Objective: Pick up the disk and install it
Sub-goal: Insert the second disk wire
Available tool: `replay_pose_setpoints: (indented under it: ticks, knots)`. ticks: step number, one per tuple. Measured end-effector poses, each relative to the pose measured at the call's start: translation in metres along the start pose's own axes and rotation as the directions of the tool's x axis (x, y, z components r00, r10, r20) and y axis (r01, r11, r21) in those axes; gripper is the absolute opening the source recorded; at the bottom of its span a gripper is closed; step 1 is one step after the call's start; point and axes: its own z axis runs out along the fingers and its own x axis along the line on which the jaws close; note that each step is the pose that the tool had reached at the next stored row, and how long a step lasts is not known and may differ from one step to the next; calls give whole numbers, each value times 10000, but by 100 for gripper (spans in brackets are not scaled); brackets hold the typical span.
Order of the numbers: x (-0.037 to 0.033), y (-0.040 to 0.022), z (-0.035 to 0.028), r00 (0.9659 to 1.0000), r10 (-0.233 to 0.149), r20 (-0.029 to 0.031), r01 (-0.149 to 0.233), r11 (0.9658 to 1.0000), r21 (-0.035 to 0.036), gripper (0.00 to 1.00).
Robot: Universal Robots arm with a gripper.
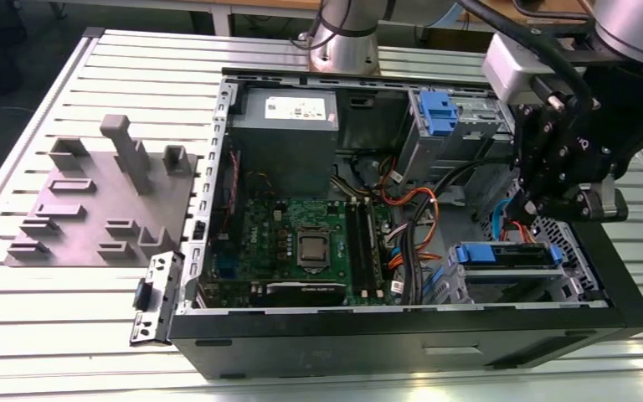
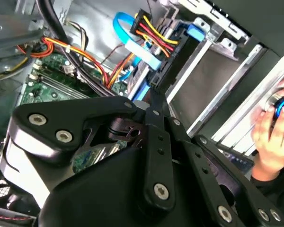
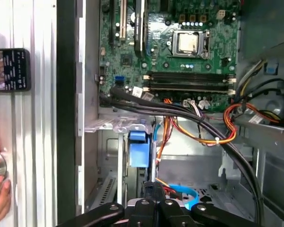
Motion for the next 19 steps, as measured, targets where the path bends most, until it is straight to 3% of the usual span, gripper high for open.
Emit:
replay_pose_setpoints:
  ticks: [9,11,19]
  knots:
    - [-38,-190,32,10000,11,1,-11,9999,-149,11]
    - [-53,-205,40,10000,14,1,-14,9998,-182,11]
    - [-68,-208,42,10000,18,-4,-18,9998,-186,11]
